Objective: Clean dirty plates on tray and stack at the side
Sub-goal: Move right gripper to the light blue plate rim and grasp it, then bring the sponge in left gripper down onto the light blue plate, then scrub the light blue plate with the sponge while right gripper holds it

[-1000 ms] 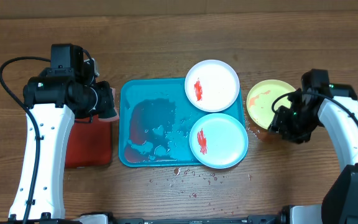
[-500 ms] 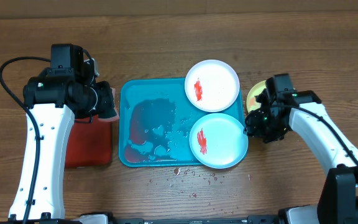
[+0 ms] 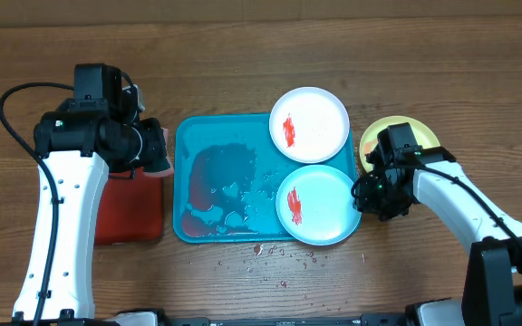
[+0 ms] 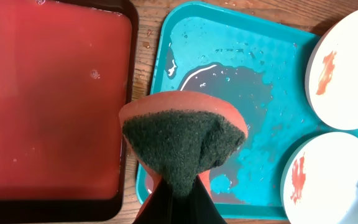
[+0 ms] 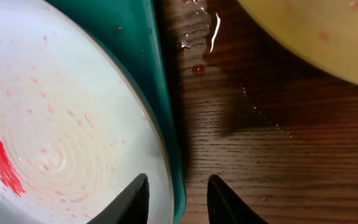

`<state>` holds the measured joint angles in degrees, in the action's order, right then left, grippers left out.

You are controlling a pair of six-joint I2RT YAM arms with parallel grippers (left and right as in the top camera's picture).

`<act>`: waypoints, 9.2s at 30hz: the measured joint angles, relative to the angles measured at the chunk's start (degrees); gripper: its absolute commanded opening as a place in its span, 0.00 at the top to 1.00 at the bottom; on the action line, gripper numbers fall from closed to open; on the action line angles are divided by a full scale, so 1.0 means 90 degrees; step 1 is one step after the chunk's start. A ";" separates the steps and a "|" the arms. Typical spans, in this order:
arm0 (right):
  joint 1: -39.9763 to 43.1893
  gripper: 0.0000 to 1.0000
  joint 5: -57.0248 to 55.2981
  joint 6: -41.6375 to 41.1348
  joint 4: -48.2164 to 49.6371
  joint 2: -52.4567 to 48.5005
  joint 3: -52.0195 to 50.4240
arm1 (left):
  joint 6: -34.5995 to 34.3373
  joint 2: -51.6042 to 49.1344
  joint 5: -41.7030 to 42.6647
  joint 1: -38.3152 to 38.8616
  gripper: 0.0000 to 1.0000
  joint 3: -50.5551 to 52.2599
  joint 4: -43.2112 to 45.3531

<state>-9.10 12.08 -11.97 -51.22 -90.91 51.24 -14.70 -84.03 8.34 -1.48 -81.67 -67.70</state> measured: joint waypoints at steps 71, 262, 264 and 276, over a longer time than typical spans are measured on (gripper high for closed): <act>-0.3407 0.76 -0.0675 -0.3971 0.1962 -0.1676 0.1486 | 0.0000 -0.0644 -0.0073 0.0593 0.96 0.0000 0.0262; -0.2878 0.96 0.0464 -0.3519 0.2715 -0.2538 0.1979 | 0.0299 -0.3390 -0.0573 0.1863 0.96 0.0517 0.1292; -0.2878 0.96 0.0469 -0.3502 0.2710 -0.2538 0.1979 | 0.0962 -0.3390 0.0350 0.1875 0.95 0.0542 0.1423; -0.2875 0.96 0.0474 -0.3524 0.2761 -0.2538 0.1979 | -0.0860 -0.3410 -0.0474 0.1863 0.96 0.0515 0.2419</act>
<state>-34.98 16.34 -43.68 -26.37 -113.75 69.06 -22.44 -114.72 4.08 15.29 -77.03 -45.93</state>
